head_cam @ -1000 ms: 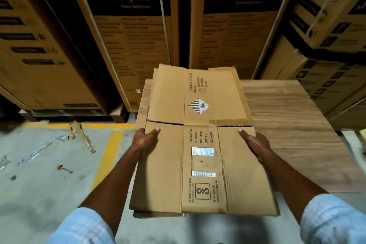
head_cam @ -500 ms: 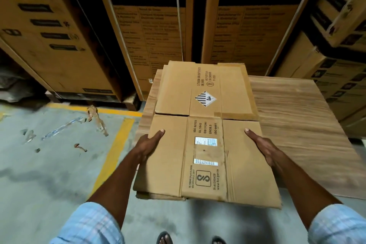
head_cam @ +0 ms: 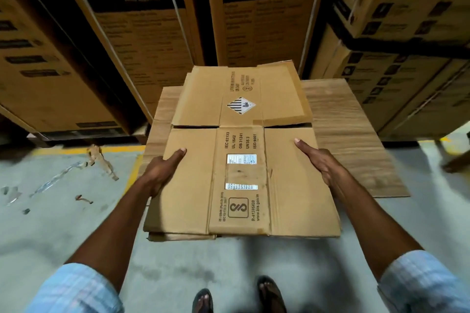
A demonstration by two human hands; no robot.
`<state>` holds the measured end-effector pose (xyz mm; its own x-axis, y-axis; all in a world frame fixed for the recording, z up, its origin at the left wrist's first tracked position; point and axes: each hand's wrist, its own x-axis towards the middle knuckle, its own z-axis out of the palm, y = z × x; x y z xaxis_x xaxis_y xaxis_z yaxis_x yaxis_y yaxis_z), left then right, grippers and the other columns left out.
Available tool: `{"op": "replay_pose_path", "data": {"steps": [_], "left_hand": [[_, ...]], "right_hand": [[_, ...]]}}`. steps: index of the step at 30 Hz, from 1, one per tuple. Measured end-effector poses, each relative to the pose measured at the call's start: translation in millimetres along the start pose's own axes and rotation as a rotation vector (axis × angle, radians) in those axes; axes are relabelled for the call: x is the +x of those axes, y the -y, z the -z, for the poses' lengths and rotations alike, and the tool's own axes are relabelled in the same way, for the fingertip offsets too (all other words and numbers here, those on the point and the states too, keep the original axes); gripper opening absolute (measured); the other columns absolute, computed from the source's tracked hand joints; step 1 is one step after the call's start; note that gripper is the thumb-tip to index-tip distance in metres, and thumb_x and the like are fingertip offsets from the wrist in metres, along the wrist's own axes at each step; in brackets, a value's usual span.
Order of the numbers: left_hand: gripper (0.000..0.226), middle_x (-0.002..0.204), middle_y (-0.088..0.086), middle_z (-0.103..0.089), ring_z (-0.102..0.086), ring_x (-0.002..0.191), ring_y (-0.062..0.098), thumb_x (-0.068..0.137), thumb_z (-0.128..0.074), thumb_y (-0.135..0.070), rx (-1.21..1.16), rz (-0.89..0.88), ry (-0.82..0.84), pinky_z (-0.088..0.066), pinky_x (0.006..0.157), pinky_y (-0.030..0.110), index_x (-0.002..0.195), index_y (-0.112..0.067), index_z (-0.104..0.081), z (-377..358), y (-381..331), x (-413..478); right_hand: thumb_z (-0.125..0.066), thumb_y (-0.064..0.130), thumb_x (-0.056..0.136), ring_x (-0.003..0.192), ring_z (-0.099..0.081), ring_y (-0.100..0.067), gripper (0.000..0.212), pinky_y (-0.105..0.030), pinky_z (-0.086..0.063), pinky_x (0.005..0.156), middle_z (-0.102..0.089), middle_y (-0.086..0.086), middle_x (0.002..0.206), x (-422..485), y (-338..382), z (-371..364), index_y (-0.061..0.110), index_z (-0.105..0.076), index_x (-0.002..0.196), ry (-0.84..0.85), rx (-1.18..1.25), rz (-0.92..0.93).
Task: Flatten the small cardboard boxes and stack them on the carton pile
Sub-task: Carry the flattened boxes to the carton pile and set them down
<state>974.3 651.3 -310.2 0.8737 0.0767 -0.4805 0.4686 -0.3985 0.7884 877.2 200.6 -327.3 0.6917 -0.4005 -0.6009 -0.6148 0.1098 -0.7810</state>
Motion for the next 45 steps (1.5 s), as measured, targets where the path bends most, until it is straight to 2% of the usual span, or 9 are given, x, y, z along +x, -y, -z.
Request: {"op": "replay_pose_path", "data": {"steps": [6, 13, 18, 21, 24, 28, 33, 40, 45], "left_hand": [[0.11, 0.11, 0.003, -0.078, -0.074, 0.099, 0.026, 0.044, -0.079, -0.091, 0.041, -0.069, 0.15, -0.058, 0.094, 0.048, 0.118, -0.011, -0.071, -9, -7, 38], [0.055, 0.11, -0.001, -0.068, -0.065, 0.106, 0.021, 0.086, -0.071, -0.063, 0.218, -0.282, 0.305, -0.046, 0.092, 0.03, 0.111, -0.014, -0.065, -15, -43, -6], [0.073, 0.106, 0.002, -0.077, -0.073, 0.097, 0.022, 0.076, -0.072, -0.075, 0.344, -0.356, 0.497, -0.057, 0.097, 0.042, 0.114, -0.012, -0.072, -39, -71, -20], [0.062, 0.104, 0.001, -0.078, -0.073, 0.093, 0.02, 0.078, -0.072, -0.073, 0.441, -0.42, 0.613, -0.058, 0.094, 0.04, 0.104, -0.017, -0.074, -74, -92, -32], [0.096, 0.116, 0.002, -0.076, -0.073, 0.106, 0.023, 0.058, -0.07, -0.092, 0.545, -0.512, 0.718, -0.055, 0.102, 0.043, 0.117, -0.017, -0.073, -121, -107, -41], [0.097, 0.14, 0.007, -0.058, -0.055, 0.132, 0.026, 0.083, -0.07, -0.071, 0.621, -0.617, 0.842, -0.039, 0.101, 0.028, 0.146, 0.0, -0.05, -171, -128, -85], [0.073, 0.109, 0.0, -0.077, -0.073, 0.1, 0.02, 0.075, -0.076, -0.073, 0.692, -0.697, 1.108, -0.055, 0.1, 0.039, 0.113, -0.011, -0.072, -234, -147, -119], [0.084, 0.13, 0.006, -0.07, -0.065, 0.122, 0.024, 0.077, -0.075, -0.072, 0.724, -0.952, 1.429, -0.048, 0.11, 0.042, 0.133, -0.01, -0.065, -310, -162, -206], [0.074, 0.131, 0.01, -0.061, -0.057, 0.121, 0.02, 0.093, -0.069, -0.052, 0.735, -1.08, 1.634, -0.04, 0.093, 0.027, 0.142, 0.002, -0.055, -322, -148, -290]], "right_hand": [[-0.085, 0.084, 0.042, 0.1, -0.073, -0.028, 0.108, -0.047, -0.057, 0.097, -0.077, -0.008, 0.108, -69, -27, 11, 0.009, -0.072, 0.118, -0.184, 0.066, 0.037], [-0.084, 0.078, 0.055, 0.102, -0.072, -0.024, 0.094, -0.042, -0.055, 0.099, -0.075, -0.005, 0.114, -163, -62, -3, 0.014, -0.072, 0.122, -0.374, 0.208, 0.038], [-0.083, 0.084, 0.046, 0.102, -0.073, -0.031, 0.108, -0.049, -0.055, 0.1, -0.075, -0.011, 0.113, -229, -114, 2, 0.009, -0.071, 0.122, -0.508, 0.358, -0.045], [-0.082, 0.074, 0.062, 0.097, -0.074, -0.033, 0.087, -0.051, -0.056, 0.098, -0.076, -0.013, 0.109, -274, -136, 3, 0.008, -0.072, 0.119, -0.622, 0.471, -0.059], [-0.081, 0.065, 0.072, 0.09, -0.076, -0.033, 0.07, -0.05, -0.059, 0.092, -0.078, -0.014, 0.102, -311, -162, 7, 0.008, -0.074, 0.111, -0.744, 0.582, -0.085], [-0.085, 0.07, 0.063, 0.087, -0.077, -0.032, 0.077, -0.052, -0.06, 0.09, -0.079, -0.012, 0.096, -348, -199, 3, 0.008, -0.077, 0.107, -0.866, 0.741, -0.13], [-0.086, 0.084, 0.038, 0.09, -0.077, -0.028, 0.108, -0.048, -0.061, 0.089, -0.078, -0.006, 0.104, -386, -248, -8, 0.012, -0.073, 0.118, -1.126, 0.894, -0.164], [-0.085, 0.075, 0.057, 0.089, -0.077, -0.026, 0.084, -0.044, -0.061, 0.087, -0.079, -0.008, 0.103, -467, -237, -63, 0.013, -0.076, 0.112, -1.499, 1.008, -0.134], [-0.076, 0.093, 0.041, 0.119, -0.066, -0.029, 0.13, -0.046, -0.049, 0.108, -0.067, -0.009, 0.134, -519, -248, -116, 0.011, -0.059, 0.14, -1.8, 1.057, -0.222]]}}
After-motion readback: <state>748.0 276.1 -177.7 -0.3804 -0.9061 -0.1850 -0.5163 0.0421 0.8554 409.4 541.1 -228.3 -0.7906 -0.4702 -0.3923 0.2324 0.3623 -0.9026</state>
